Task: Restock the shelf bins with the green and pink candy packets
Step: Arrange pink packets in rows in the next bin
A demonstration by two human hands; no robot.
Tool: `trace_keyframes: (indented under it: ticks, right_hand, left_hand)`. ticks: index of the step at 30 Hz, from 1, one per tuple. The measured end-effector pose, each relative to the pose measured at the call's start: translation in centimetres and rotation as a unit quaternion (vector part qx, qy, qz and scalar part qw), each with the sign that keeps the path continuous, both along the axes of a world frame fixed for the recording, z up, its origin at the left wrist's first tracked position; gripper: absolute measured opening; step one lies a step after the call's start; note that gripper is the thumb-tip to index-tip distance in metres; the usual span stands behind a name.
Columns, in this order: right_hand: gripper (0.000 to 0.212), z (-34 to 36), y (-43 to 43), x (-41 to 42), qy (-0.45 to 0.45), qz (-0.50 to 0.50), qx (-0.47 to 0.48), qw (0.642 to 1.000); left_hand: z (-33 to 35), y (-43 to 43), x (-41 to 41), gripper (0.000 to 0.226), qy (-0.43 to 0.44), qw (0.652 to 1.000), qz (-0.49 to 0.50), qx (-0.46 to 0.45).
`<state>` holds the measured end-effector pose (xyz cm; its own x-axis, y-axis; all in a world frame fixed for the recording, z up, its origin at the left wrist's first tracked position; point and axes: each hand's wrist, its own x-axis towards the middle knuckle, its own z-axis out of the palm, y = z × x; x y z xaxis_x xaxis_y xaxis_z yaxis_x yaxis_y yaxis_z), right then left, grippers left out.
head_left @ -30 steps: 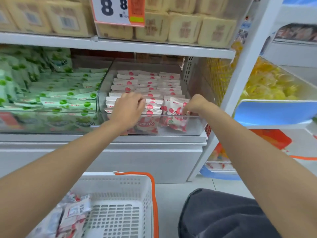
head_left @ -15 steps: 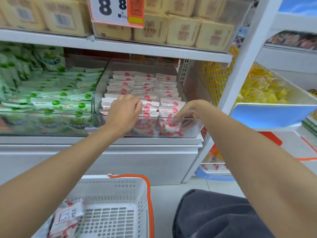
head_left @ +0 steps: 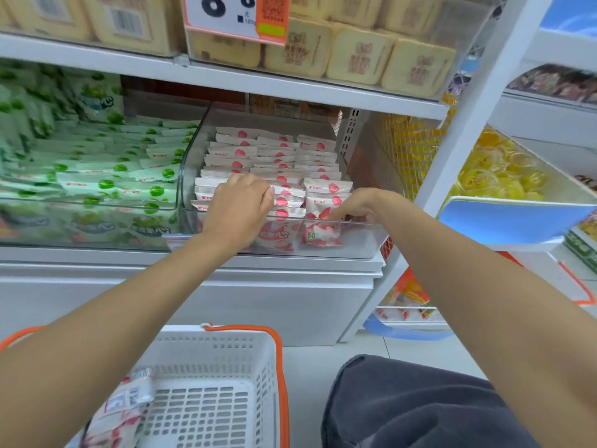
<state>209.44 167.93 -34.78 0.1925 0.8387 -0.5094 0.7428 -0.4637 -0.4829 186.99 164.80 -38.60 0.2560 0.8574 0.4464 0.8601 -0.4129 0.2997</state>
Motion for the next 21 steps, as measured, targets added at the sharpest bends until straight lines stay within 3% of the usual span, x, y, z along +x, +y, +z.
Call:
trace_keyframes:
  ticks: [4,7,8,11,13,16,19,21]
  right_hand:
    - [0.074,-0.8,0.9,-1.5,0.046,0.011,-0.040,0.998]
    - [0.043,-0.1,0.6,-1.4,0.059,0.016,-0.033,0.998]
    - [0.042,0.2,0.2,-1.1,0.052,0.011,-0.013,0.999]
    - [0.087,0.8,-1.0,-1.1,0.022,-0.023,0.110,0.993]
    - [0.096,0.9,-1.9,-1.8,-0.007,-0.006,0.215,0.977]
    - [0.065,0.5,-4.1,-3.6,-0.090,0.062,0.390,0.914]
    - [0.024,-0.4,-7.5,-6.9,-0.067,0.111,0.505,0.853]
    - [0.010,-2.3,-9.7,-9.7,-0.013,0.144,0.500,0.854]
  left_hand:
    - [0.0,-0.2,0.1,0.039,0.004,1.000,0.007,0.015]
    - [0.2,-0.2,0.1,0.038,0.003,1.000,0.002,0.011]
    - [0.2,-0.3,0.1,0.037,0.001,1.000,0.000,0.005]
    - [0.3,-0.8,0.1,0.026,-0.038,0.999,0.002,0.032]
    - [0.2,-1.9,0.0,0.019,-0.078,0.993,0.006,0.082]
    - [-0.4,-4.3,-1.1,0.010,-0.120,0.987,-0.002,0.107]
    - [-2.6,-6.7,-3.4,0.009,-0.180,0.983,-0.018,-0.025]
    - [-4.5,-8.4,-5.7,0.011,-0.201,0.969,-0.007,-0.141]
